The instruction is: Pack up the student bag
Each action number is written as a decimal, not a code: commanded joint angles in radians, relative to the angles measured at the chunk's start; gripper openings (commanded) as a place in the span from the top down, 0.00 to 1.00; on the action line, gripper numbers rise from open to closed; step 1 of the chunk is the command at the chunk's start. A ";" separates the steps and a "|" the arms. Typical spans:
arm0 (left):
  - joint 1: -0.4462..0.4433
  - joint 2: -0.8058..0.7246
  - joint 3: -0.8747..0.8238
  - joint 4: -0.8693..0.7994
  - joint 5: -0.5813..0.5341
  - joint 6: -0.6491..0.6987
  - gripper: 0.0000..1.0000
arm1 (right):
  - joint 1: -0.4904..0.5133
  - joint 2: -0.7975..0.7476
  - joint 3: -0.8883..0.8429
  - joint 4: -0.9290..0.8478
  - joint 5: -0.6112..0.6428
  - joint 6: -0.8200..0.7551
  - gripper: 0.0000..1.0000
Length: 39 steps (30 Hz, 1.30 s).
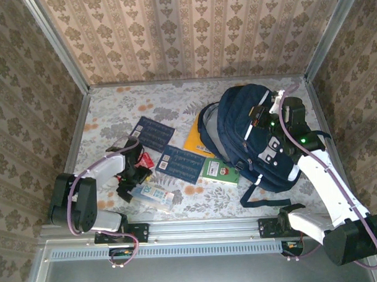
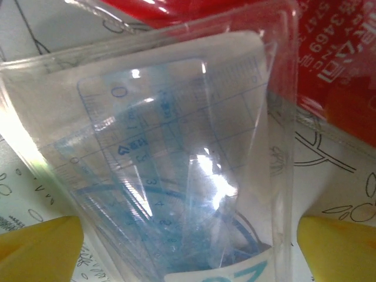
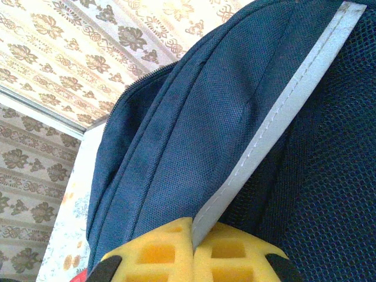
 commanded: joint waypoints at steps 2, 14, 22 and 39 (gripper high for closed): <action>0.001 0.002 -0.051 -0.011 -0.034 -0.028 0.10 | 0.010 -0.043 0.007 0.110 -0.017 -0.030 1.00; 0.000 -0.101 -0.053 -0.046 -0.052 -0.033 0.31 | 0.008 -0.047 0.028 0.092 0.005 -0.048 1.00; 0.000 -0.215 -0.015 -0.089 -0.072 -0.027 0.38 | 0.007 -0.053 0.036 0.088 0.002 -0.042 1.00; 0.007 -0.097 0.065 -0.195 -0.068 0.008 0.13 | 0.007 -0.046 0.047 0.087 -0.021 -0.029 1.00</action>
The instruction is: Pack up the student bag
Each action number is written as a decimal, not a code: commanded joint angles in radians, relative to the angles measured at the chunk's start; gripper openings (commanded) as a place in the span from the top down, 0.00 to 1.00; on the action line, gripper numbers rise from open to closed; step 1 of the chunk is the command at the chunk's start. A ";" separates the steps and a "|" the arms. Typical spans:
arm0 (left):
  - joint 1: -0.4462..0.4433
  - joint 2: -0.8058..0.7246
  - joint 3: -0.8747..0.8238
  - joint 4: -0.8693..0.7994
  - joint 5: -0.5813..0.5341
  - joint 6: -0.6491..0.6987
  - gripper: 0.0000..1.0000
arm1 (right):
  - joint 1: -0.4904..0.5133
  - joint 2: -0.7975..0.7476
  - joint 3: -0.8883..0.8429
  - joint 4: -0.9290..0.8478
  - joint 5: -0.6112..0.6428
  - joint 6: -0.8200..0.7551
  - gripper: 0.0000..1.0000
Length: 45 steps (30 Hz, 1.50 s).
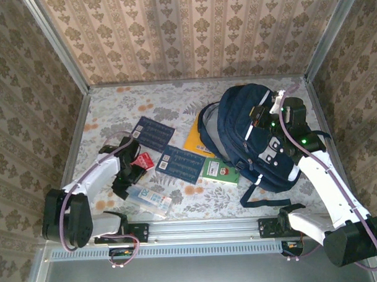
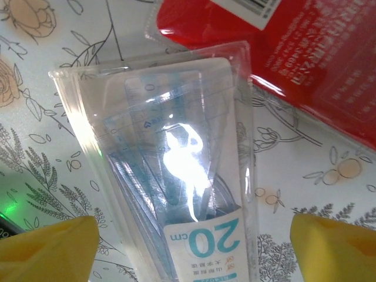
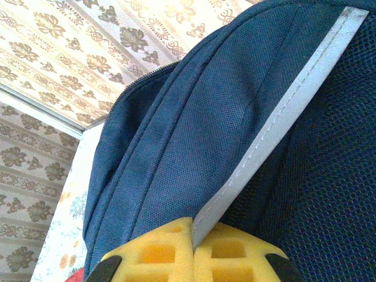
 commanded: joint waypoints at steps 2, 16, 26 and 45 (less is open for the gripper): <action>0.018 0.048 -0.007 -0.002 0.004 0.020 0.15 | 0.008 -0.036 0.049 0.088 -0.024 -0.011 1.00; 0.052 0.277 0.030 0.165 0.010 0.120 0.44 | 0.007 -0.038 0.056 0.079 -0.026 -0.026 1.00; 0.052 0.209 0.016 0.130 0.001 0.131 0.74 | 0.007 -0.027 0.057 0.096 -0.024 -0.023 1.00; 0.052 0.063 0.203 -0.049 -0.009 0.128 1.00 | 0.006 -0.025 0.081 0.081 -0.047 -0.017 1.00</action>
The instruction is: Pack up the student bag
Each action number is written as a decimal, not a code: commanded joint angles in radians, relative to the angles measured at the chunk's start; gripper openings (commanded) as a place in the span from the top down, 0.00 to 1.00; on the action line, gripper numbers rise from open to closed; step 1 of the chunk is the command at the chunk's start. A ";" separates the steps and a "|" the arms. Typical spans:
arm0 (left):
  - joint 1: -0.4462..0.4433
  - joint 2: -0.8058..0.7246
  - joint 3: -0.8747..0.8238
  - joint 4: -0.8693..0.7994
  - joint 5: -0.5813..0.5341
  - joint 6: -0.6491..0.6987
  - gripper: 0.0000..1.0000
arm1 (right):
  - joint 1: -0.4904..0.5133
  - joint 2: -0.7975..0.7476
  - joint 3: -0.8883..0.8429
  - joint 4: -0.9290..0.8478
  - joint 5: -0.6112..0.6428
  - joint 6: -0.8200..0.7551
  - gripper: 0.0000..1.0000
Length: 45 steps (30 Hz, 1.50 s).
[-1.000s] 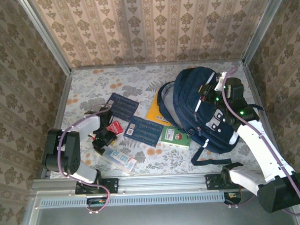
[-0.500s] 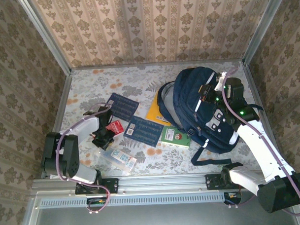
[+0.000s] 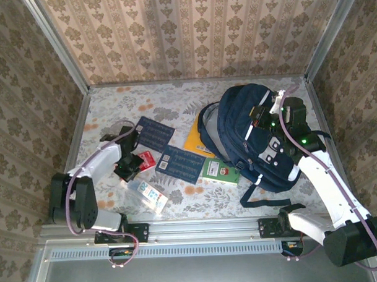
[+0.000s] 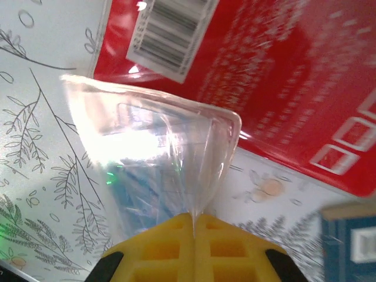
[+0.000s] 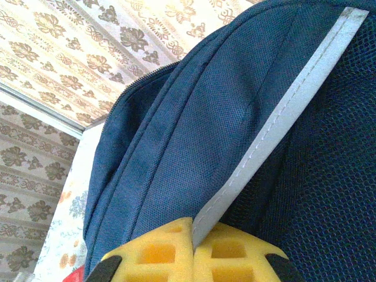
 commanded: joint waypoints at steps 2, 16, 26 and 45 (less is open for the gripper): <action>0.006 -0.101 0.080 -0.091 -0.028 -0.007 1.00 | 0.006 -0.016 0.085 0.087 -0.065 -0.011 1.00; 0.077 -0.202 0.250 0.015 0.091 -0.038 1.00 | 0.004 0.124 0.297 0.093 -0.371 -0.132 1.00; 0.105 -0.198 0.300 0.243 0.261 -0.055 1.00 | -0.009 0.439 0.755 -0.233 -0.742 -0.316 1.00; 0.124 -0.374 0.369 0.237 0.268 0.054 1.00 | -0.102 0.589 0.745 -0.119 -0.934 -0.310 1.00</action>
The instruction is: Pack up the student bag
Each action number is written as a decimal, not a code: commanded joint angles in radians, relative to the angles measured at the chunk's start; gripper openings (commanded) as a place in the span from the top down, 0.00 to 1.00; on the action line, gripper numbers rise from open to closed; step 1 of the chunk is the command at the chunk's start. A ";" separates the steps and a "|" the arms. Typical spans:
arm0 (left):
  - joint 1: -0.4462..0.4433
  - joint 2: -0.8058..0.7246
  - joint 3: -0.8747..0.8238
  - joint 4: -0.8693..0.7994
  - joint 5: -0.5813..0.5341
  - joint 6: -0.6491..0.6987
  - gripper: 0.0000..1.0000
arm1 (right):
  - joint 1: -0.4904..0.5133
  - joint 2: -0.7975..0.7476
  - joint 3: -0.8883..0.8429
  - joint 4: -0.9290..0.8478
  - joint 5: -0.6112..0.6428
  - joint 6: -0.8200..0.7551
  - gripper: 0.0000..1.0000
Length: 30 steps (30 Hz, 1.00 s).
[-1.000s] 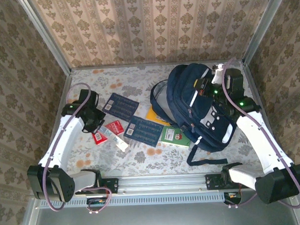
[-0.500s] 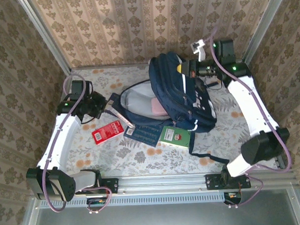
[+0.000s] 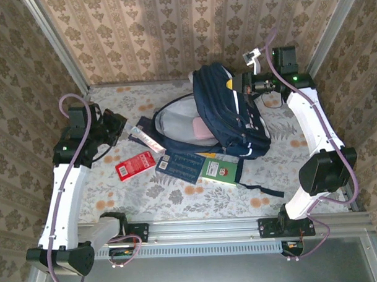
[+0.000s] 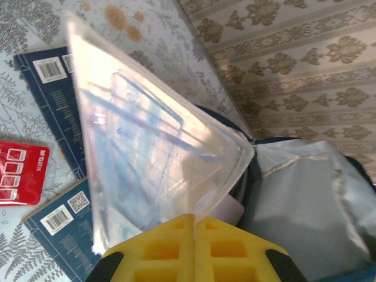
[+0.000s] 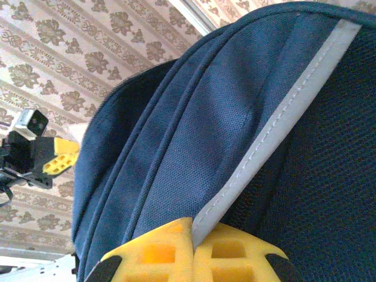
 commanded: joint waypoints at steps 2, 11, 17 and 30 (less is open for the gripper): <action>0.005 0.022 0.000 0.109 0.068 -0.008 1.00 | -0.008 -0.040 -0.021 0.245 -0.158 0.055 1.00; -0.096 0.134 -0.039 0.395 0.037 -0.121 1.00 | -0.012 -0.070 -0.119 0.434 -0.211 0.195 1.00; -0.209 0.266 -0.002 0.529 -0.038 -0.176 1.00 | -0.009 -0.081 -0.164 0.566 -0.232 0.295 1.00; -0.460 0.562 0.052 0.874 -0.131 -0.321 1.00 | -0.004 -0.084 -0.203 0.836 -0.245 0.518 1.00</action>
